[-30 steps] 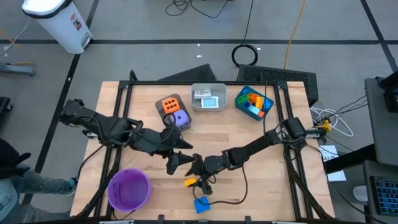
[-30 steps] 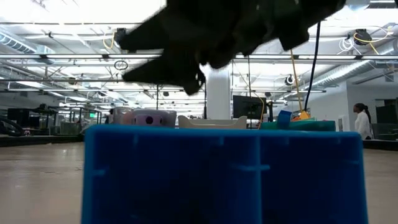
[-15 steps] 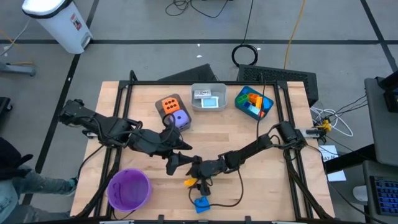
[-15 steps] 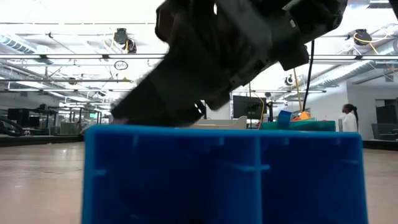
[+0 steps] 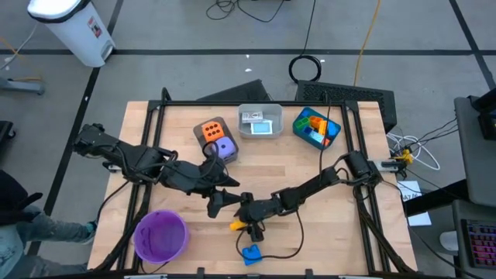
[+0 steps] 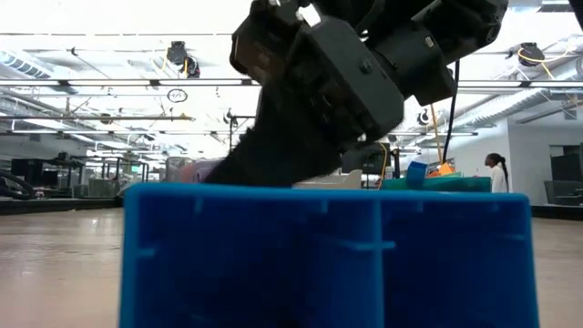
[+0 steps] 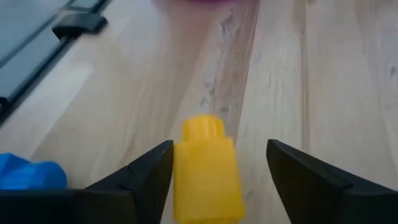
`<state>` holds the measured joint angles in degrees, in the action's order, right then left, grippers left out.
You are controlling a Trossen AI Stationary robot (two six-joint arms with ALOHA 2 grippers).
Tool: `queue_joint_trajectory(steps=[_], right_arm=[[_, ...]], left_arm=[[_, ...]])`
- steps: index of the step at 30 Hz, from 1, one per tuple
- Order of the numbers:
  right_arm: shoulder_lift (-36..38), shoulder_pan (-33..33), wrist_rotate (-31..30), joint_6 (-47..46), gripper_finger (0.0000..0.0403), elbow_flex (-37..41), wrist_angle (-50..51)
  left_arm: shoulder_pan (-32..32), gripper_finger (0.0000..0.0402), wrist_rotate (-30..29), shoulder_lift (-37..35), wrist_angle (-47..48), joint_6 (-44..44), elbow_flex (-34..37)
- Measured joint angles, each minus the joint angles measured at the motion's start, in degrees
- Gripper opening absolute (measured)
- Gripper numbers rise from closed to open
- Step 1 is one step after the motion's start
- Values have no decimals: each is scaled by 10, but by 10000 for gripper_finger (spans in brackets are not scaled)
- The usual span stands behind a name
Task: Pick & Place Toys
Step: Put the yellow game piece into the blue bin
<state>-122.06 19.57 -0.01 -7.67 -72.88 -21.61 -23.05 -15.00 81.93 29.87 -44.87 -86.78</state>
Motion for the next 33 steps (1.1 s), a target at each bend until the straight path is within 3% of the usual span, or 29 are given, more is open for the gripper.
queue_joint_trajectory(steps=[13,21,26,33], right_arm=[[0,-4,1,-5,125,0,26],[46,-25,0,-6,136,0,27],[141,-58,-40,18,133,0,138],[290,-144,-130,8,129,8,375]], left_arm=[[1,287,0,0,0,-3,0],[3,287,-1,0,0,-3,0],[7,287,0,0,0,-3,0],[23,287,0,0,-1,-3,0]])
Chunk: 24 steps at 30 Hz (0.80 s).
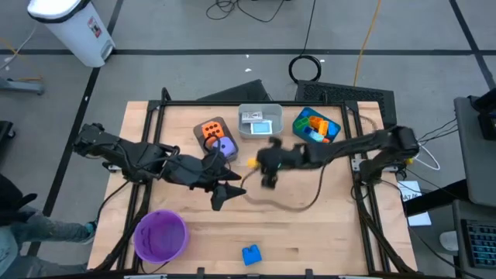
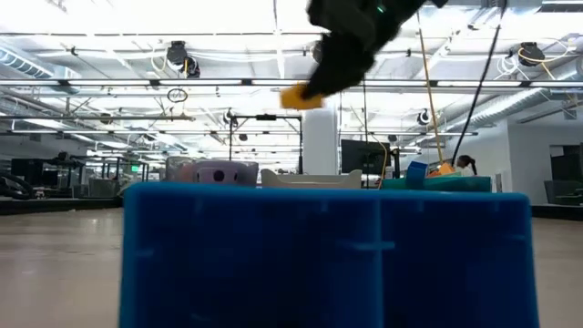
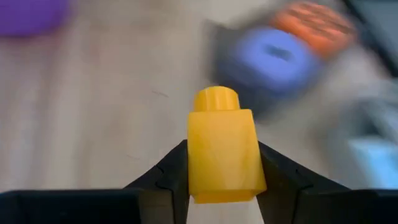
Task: Pick & Place Toys
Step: Put the yellow game piece into the blue bin
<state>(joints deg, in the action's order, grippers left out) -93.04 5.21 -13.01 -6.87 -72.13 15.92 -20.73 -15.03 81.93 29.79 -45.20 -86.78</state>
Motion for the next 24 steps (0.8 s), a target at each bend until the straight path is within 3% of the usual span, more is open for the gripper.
queue_joint_trajectory(steps=[5,15,24], right_arm=[[101,-88,-37,-4,129,58,113],[316,-293,-33,-45,129,262,121],[366,-391,-27,-45,130,342,107]], left_arm=[[4,287,0,0,0,0,0],[4,287,0,0,-1,1,0],[21,287,1,0,-25,14,0]])
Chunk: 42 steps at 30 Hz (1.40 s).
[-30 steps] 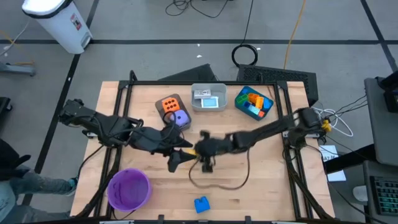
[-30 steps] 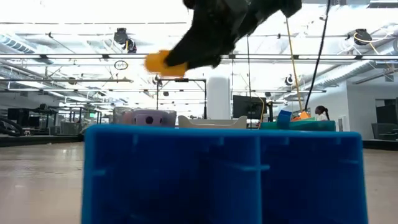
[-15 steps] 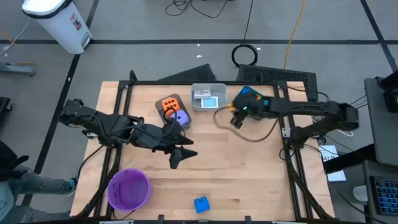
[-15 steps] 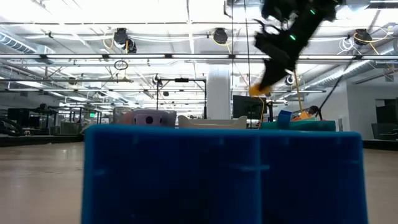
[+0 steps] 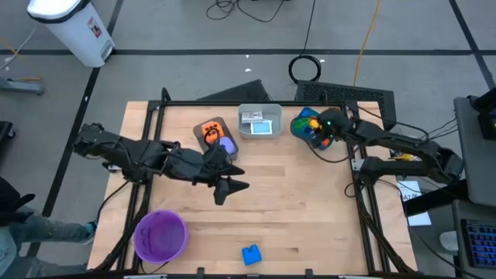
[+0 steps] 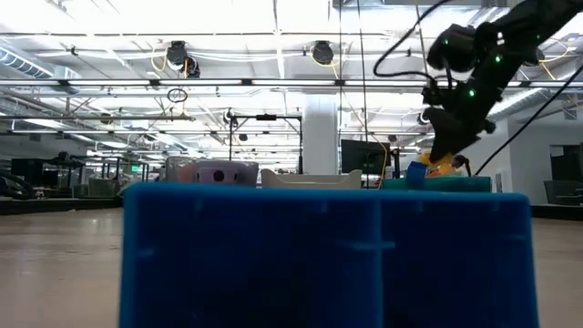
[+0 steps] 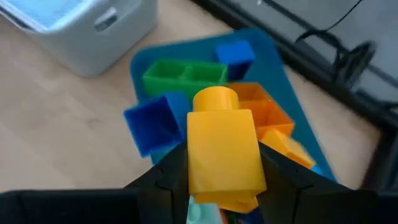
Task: Pick & Place Toys
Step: Put the yellow game piece into the blue bin, then put the blue game piece into the blue bin
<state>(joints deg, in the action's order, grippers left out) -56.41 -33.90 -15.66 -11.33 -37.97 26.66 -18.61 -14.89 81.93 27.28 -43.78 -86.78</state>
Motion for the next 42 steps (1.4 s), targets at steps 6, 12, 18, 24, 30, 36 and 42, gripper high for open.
queue_joint_trajectory(steps=[6,12,18,24,30,36,42], right_arm=[[-2,-28,52,0,130,45,-58],[-1,-34,54,4,146,51,-59],[10,-34,55,5,195,52,-73],[50,-35,55,25,242,52,-99],[101,-35,144,-20,265,52,-156],[124,-1,352,-126,262,52,-286],[122,164,364,-180,254,51,-359]], left_arm=[[6,287,0,0,-26,1,0],[6,287,0,0,-39,-1,0],[6,287,0,0,-40,0,0],[6,287,0,0,-40,-1,0],[6,287,0,0,-53,5,0],[7,287,0,3,-71,20,-1],[-1,287,29,15,-80,51,-1]])
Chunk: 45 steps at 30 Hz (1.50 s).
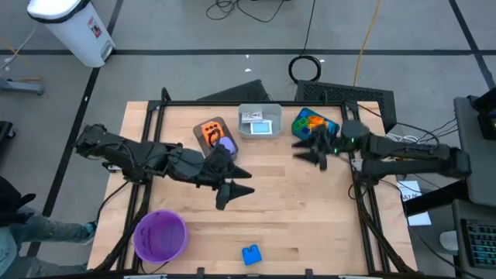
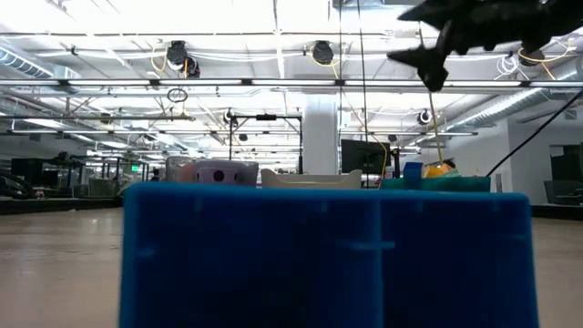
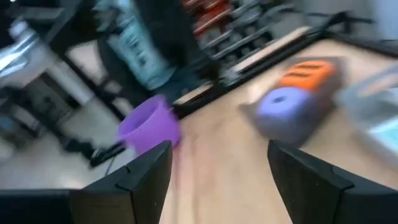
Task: Pick & Place Toys
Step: Put the blue game piece into the blue bin
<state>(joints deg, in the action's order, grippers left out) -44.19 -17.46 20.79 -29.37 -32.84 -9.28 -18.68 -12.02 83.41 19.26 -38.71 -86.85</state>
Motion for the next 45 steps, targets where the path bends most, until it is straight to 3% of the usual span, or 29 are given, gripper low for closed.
queue_joint_trajectory(steps=[5,10,15,19,24,29,36,45], right_arm=[[-36,204,-140,47,253,0,-18],[-127,392,-303,129,253,-1,-101],[-245,493,-406,214,253,-33,-159],[-332,517,-415,250,253,-101,-157],[-435,515,-372,258,253,-191,-157],[-524,511,-371,260,253,-254,-157],[-638,512,-325,224,253,-309,-152],[-722,513,-325,162,253,-347,-154]], left_arm=[[-22,287,2,17,-7,-1,0],[-31,287,-1,28,-53,-8,0],[-36,287,0,39,-81,-19,0],[-37,287,-9,43,-90,-26,0],[-37,287,-13,47,-96,-38,0],[-35,287,-38,46,-98,-38,0],[-35,287,-46,46,-100,-38,0],[-35,287,-50,46,-100,-48,0]])
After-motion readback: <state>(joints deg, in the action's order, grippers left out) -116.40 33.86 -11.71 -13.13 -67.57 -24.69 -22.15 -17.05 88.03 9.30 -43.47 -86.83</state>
